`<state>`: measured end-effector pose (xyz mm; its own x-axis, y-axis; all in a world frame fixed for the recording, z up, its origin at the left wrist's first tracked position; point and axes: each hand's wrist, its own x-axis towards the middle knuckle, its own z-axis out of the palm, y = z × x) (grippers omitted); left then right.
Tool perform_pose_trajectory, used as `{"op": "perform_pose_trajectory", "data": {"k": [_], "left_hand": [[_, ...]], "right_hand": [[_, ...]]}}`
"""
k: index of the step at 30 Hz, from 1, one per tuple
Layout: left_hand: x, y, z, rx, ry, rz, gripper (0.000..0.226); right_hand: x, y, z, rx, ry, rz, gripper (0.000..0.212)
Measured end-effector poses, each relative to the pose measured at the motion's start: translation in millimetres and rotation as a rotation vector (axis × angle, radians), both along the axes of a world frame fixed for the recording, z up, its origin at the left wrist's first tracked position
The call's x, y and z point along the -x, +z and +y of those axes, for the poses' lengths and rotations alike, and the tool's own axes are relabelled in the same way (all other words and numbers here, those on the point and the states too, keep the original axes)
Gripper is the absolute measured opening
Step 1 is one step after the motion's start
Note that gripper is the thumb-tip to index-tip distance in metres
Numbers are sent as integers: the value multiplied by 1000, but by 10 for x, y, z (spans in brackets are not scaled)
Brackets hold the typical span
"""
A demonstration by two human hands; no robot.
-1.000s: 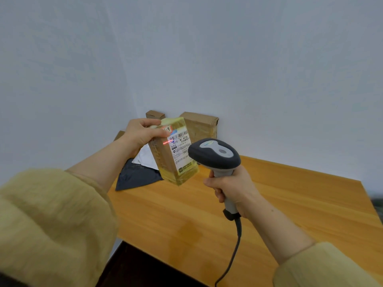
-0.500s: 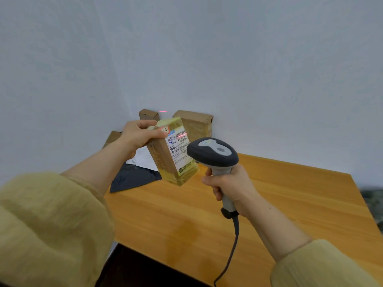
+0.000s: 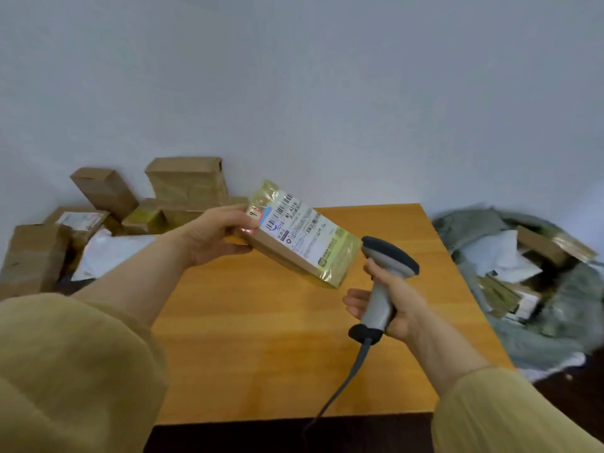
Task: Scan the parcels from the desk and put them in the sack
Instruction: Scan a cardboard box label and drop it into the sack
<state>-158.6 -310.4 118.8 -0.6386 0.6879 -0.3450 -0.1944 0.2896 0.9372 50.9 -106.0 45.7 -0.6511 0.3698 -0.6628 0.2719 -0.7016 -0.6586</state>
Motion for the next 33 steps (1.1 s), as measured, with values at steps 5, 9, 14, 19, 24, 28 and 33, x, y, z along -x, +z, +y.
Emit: {"op": "perform_pose_trajectory", "data": {"k": [5, 9, 14, 19, 24, 28, 33], "left_hand": [[-494, 32, 936, -20, -210, 39, 76], [-1080, 30, 1843, -40, -345, 9, 90], [-1923, -91, 2979, -9, -615, -21, 94], [-2481, -265, 3800, 167, -666, 184, 124], [-2703, -368, 4510, 252, -724, 84, 110], [-2638, -571, 5061, 259, -611, -227, 88], [-2422, -996, 5685, 305, -416, -154, 56]], "right_hand": [[-670, -43, 606, 195, -111, 118, 43], [-1368, -22, 1349, 204, -227, 166, 43], [-2277, -134, 2298, 193, -363, 131, 69], [-2950, -287, 2963, 247, -444, 101, 57], [-3242, -454, 3543, 280, -472, 72, 44], [-3220, -601, 4051, 237, -449, 74, 32], [-2918, -902, 4752, 166, -411, 1, 24]]}}
